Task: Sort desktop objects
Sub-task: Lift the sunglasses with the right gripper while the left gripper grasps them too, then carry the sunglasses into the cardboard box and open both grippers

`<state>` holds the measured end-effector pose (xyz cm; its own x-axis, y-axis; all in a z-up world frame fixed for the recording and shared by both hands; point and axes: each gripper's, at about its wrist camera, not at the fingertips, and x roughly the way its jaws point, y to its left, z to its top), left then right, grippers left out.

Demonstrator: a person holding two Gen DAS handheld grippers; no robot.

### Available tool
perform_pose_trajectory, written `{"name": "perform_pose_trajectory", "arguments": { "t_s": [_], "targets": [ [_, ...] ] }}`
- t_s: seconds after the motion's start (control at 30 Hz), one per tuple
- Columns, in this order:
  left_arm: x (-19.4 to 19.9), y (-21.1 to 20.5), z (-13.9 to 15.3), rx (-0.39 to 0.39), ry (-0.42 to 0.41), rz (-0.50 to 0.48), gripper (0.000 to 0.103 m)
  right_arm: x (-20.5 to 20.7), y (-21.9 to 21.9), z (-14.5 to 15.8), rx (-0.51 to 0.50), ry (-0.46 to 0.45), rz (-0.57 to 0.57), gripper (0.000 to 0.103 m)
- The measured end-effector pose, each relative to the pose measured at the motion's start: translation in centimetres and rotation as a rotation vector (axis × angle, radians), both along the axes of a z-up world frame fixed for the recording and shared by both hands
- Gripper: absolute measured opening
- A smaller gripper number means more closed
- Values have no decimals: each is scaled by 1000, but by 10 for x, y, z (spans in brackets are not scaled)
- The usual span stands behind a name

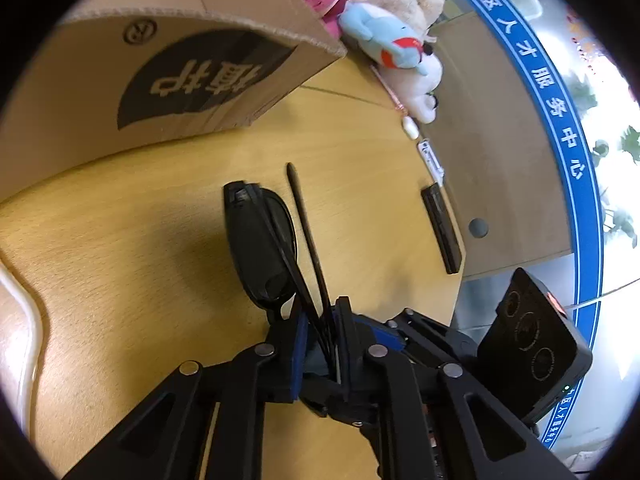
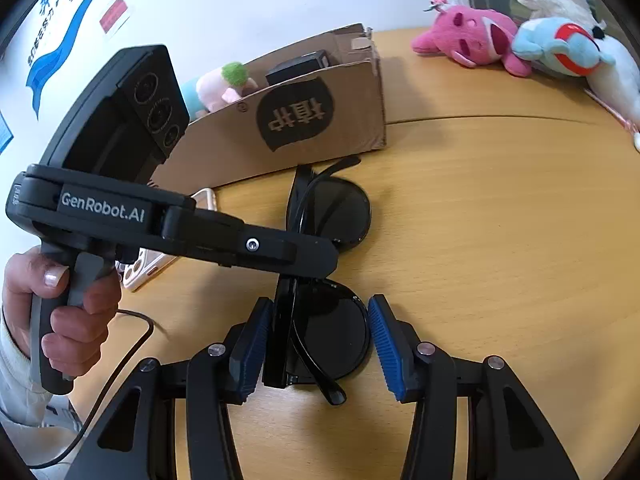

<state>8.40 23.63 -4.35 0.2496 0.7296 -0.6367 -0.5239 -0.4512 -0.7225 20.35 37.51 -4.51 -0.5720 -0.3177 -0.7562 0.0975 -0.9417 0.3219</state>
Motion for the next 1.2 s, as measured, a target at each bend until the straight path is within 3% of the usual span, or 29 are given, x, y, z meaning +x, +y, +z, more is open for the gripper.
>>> {"name": "perform_pose_trajectory", "arguments": {
  "t_s": [0.07, 0.1, 0.13, 0.37, 0.47, 0.63, 0.77, 0.9, 1.03, 1.2],
  "targets": [
    [-1, -2, 3, 15, 11, 3, 11, 1, -3, 1, -7, 5, 1, 46],
    [-1, -4, 4, 35, 6, 3, 10, 2, -5, 4, -23, 22, 10, 19],
    [-1, -5, 6, 45, 9, 2, 10, 3, -9, 6, -33, 29, 23, 10],
    [0, -21, 27, 122, 69, -13, 9, 2, -29, 26, 8, 78, 46, 10],
    [-3, -32, 48, 175, 126, -4, 9, 1, -37, 46, 30, 130, 49, 9],
    [-17, -52, 106, 241, 246, 9, 9, -6, -50, 90, 68, 235, 77, 9],
    [-37, -63, 154, 255, 358, 31, 9, -24, -66, 139, 117, 347, 112, 9],
    [-75, -69, 194, 244, 413, 72, 9, -56, -76, 177, 142, 415, 138, 9],
    [-123, -69, 213, 244, 417, 92, 9, -103, -79, 202, 127, 436, 159, 9],
    [-185, -65, 199, 217, 340, 124, 9, -171, -79, 204, 115, 380, 181, 9]
  ]
}}
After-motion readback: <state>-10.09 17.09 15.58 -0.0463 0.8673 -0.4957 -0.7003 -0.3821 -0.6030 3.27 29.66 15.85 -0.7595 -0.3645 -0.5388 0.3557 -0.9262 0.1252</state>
